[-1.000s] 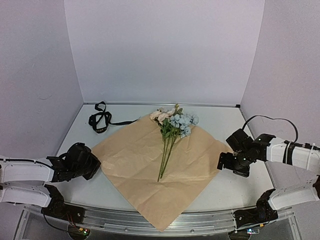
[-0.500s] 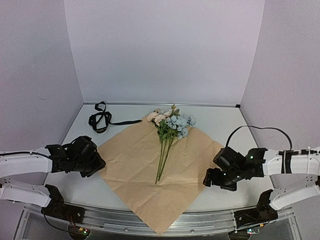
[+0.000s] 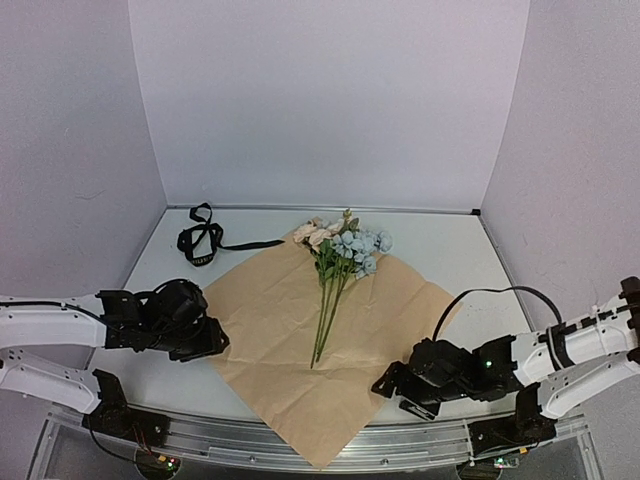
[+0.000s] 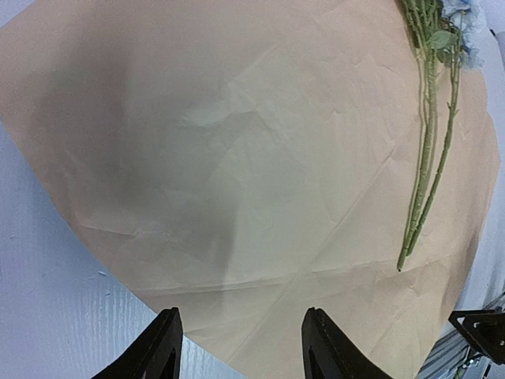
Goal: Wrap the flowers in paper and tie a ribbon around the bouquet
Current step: Pick up the bottom corner of the flattened wrapping paper from the center of the board, then pass from the right arm to the left
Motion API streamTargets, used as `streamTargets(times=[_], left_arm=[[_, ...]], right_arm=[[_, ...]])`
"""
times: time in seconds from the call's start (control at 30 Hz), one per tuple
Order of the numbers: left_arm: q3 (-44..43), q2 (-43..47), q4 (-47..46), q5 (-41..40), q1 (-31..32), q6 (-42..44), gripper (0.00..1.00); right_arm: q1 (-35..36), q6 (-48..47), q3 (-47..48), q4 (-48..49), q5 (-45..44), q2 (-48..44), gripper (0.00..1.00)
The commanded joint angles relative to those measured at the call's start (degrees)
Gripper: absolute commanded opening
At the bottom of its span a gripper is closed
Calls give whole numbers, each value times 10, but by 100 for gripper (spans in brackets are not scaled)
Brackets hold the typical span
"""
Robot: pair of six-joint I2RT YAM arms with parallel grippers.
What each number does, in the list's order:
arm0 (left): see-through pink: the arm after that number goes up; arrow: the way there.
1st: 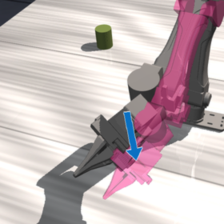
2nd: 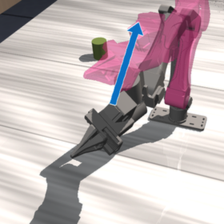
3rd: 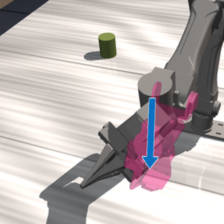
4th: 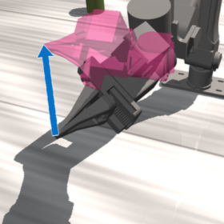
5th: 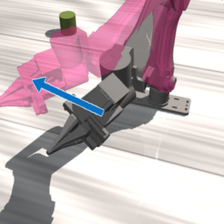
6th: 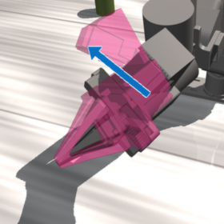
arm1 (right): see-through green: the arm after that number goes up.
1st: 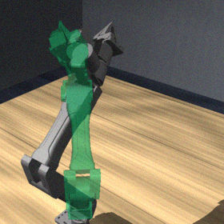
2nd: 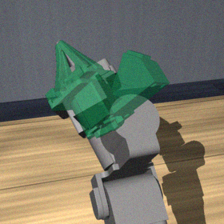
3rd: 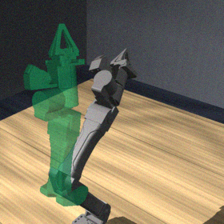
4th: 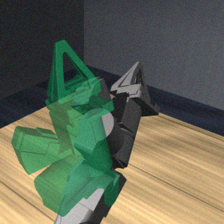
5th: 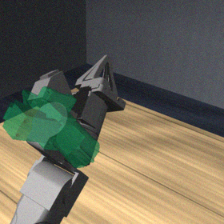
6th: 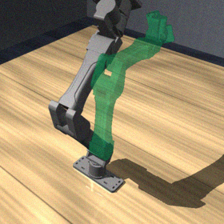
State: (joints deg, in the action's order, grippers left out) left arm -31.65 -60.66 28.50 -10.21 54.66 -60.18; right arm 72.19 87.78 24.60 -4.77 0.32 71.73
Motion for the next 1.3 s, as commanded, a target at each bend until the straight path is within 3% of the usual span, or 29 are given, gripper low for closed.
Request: streamTargets(times=[0.0,0.2,0.4,0.5,0.63,0.8,1.03,1.27], left_arm=[[-30,33,-6,2,4,43,55],[-27,49,-18,14,5,71,55],[-17,56,-67,51,15,106,53],[-8,63,-103,77,23,127,53],[4,64,-157,118,42,162,51],[-3,36,-198,87,140,211,53],[-22,-18,-226,-76,340,282,64],[-57,-87,-233,-178,450,335,74]], right_arm=[[43,116,-25,113,-30,62,84],[116,211,-29,192,-91,115,79],[135,199,-7,179,-147,115,67],[135,183,-1,180,-177,112,53],[135,166,17,180,-193,110,23],[128,165,36,180,-195,103,1],[117,229,79,106,-197,77,0],[115,291,140,-40,-213,44,0]])
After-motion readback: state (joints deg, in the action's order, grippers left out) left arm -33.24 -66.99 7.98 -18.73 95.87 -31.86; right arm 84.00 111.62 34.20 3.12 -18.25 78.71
